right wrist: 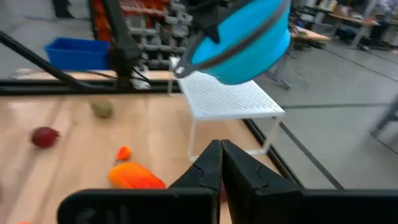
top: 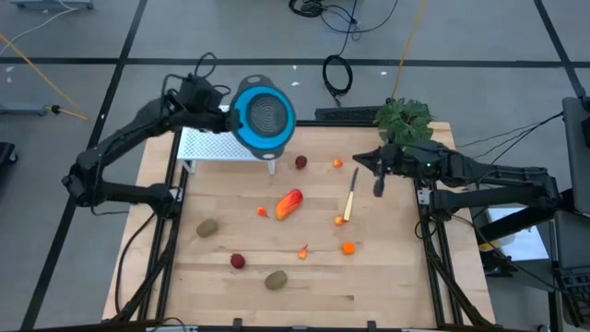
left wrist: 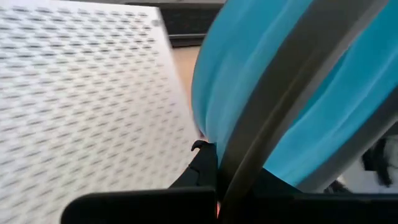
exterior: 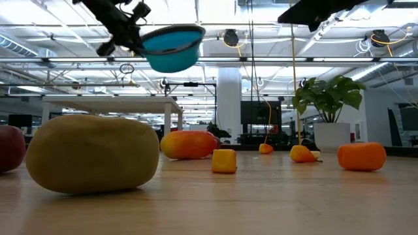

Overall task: Pick & Place Fruit
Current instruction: Put the blue blue strainer bowl on the shelf

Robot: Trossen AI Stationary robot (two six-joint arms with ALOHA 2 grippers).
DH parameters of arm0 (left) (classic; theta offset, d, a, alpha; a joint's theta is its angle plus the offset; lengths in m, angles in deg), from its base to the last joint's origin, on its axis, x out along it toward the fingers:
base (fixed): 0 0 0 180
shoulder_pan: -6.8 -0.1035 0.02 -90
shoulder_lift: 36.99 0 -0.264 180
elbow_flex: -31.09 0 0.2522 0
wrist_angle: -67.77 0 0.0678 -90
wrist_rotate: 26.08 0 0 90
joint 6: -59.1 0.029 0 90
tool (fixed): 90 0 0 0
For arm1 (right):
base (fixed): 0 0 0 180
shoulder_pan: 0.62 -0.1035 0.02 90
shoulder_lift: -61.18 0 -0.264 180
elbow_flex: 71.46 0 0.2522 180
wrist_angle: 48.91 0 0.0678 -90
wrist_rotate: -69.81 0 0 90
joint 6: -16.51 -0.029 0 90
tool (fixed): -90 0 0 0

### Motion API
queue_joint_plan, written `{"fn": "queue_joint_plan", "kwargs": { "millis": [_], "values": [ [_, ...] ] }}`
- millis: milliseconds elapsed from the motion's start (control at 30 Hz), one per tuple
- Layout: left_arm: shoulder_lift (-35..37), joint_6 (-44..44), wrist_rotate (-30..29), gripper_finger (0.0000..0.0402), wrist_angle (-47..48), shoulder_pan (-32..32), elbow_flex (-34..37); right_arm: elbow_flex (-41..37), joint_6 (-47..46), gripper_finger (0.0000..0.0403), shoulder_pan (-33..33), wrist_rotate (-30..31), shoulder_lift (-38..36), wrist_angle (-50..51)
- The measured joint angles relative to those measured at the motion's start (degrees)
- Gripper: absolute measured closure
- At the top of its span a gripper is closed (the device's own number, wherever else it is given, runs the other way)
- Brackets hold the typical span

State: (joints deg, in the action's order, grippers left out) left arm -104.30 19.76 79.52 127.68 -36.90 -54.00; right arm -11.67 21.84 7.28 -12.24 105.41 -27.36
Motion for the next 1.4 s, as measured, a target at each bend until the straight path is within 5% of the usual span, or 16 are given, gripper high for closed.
{"fn": "queue_joint_plan", "kwargs": {
  "millis": [267,600,1000,1400],
  "values": [
    [-2.8,5.5,2.3,0.0401,21.8,-6.4,-12.5,-3.2,5.9,0.0402,0.0,-5.9,-5.0,0.2],
    [-4.9,11.5,7.1,0.0401,37.7,-15.6,-13.6,-7.3,7.3,0.0403,0.0,-8.2,-10.4,0.2],
    [-8.4,17.6,8.4,0.0401,41.3,-28.2,-13.6,-9.2,7.8,0.0403,0.0,-8.2,-12.9,0.2],
    [-8.8,13.9,6.2,0.0401,43.8,-27.8,-13.6,-9.2,7.8,0.0403,0.0,-8.2,-12.9,0.3]
  ]
}}
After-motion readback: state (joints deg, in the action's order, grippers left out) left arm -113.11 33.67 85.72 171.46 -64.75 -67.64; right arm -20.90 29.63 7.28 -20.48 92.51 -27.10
